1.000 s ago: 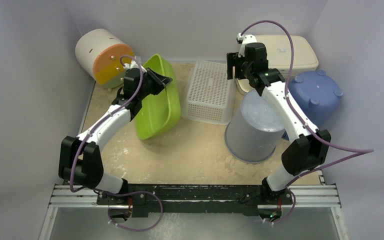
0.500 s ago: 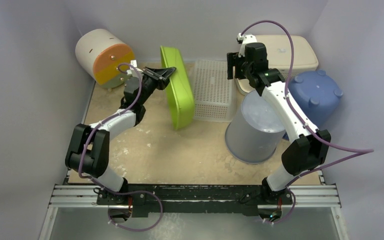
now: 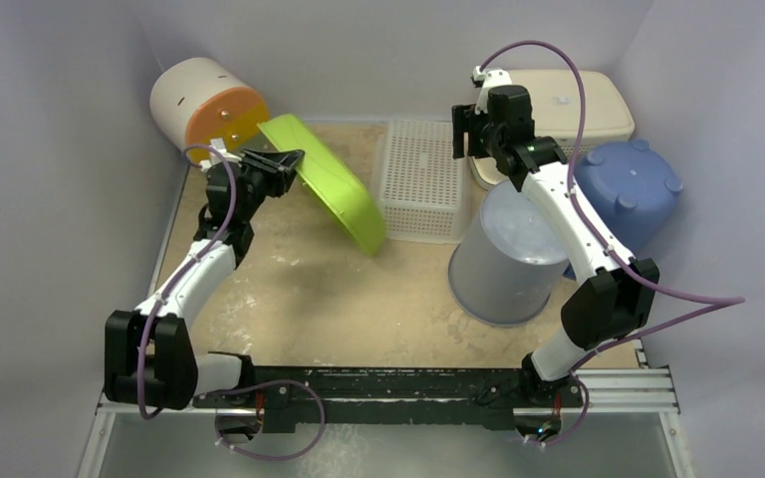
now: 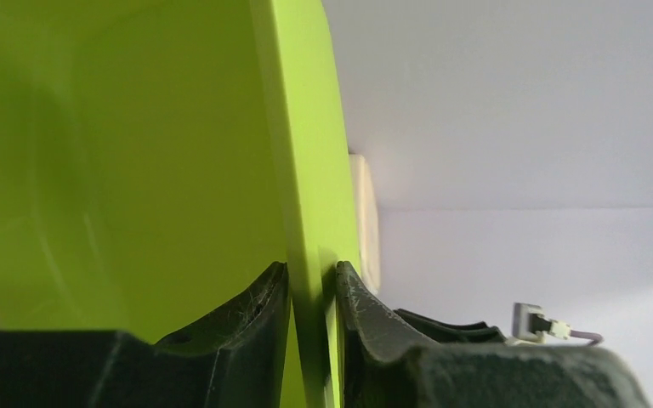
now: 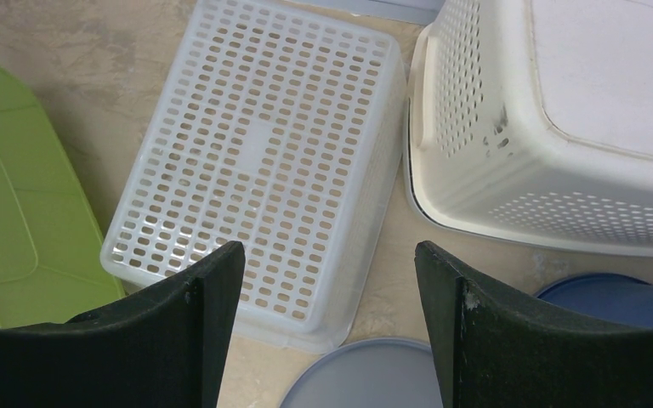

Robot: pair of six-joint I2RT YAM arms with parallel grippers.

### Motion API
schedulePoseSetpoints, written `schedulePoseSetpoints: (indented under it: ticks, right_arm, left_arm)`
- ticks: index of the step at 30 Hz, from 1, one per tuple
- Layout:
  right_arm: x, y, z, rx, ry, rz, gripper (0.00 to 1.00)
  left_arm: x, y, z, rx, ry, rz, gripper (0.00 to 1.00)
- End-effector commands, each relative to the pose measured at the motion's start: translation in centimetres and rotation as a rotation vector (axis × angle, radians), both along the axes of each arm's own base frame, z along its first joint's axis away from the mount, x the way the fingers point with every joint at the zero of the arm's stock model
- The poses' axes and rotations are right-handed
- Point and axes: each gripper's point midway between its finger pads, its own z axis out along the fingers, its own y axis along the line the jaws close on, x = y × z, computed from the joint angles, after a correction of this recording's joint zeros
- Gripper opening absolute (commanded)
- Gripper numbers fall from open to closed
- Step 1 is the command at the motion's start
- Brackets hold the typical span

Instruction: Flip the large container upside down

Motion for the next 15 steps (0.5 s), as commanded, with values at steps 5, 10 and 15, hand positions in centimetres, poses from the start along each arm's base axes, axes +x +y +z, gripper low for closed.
schedulePoseSetpoints:
  ticks: [5,10,15]
  right_arm:
    - [-0.1,0.0,2.0,0.02,-0.055,0.007,0.75]
    - [-0.2,0.1,1.6,0.027,-0.047,0.013,0.75]
    - [-0.2,0.2,1.3,0.034,-0.043,0.013,0.75]
  left_arm:
    - [-4.0,3.8,-11.0,0.287,0.342,0.045,0.24]
    - [-6.4,5.4,-14.1,0.406,0.462,0.053,0.24]
    - [-9.1,7.1,-16.6,0.516,0.578,0.068,0.24]
